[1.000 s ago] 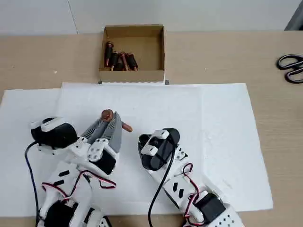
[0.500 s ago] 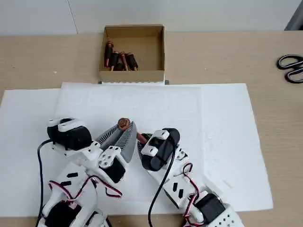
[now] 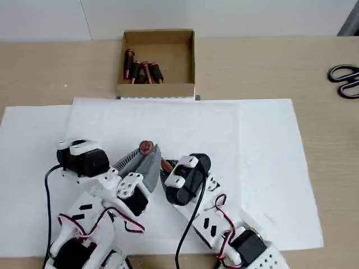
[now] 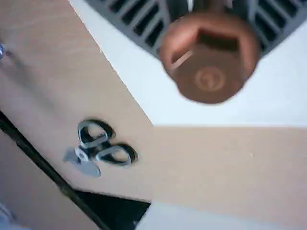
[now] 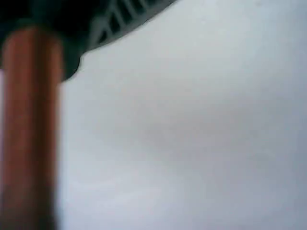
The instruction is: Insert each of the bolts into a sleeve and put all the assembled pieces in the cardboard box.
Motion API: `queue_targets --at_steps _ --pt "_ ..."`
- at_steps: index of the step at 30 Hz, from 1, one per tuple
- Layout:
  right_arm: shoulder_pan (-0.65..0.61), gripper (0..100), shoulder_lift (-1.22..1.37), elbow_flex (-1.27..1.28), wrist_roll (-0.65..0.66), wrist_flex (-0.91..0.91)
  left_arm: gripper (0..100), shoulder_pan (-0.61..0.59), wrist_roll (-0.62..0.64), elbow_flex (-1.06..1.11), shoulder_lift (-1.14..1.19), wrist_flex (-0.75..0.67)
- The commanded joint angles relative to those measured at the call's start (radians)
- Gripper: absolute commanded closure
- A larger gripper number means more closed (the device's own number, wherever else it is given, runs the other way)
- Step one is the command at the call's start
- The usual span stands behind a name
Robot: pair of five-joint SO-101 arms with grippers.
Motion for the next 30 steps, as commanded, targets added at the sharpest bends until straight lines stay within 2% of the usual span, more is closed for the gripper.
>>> queue_targets --at_steps 1,4,11,24,30 --pt "-0.007 99.6 -0.013 -0.060 0.011 0.022 99 -0.015 -0.044 -0.004 -0.009 -0.060" --pt "-0.005 99.6 -0.015 -0.078 0.011 0.047 99 -0.020 -0.086 0.008 -0.009 -0.060" --pt "-0.002 99.6 -0.013 -0.094 0.011 0.044 99 -0.012 -0.084 0.042 -0.011 -0.061" --pt "-0.002 99.5 -0.013 -0.094 0.011 0.041 99 0.080 -0.084 0.070 -0.009 -0.054" --pt "-0.002 99.5 -0.015 -0.094 0.083 0.038 99 0.140 -0.097 0.097 -0.009 0.083"
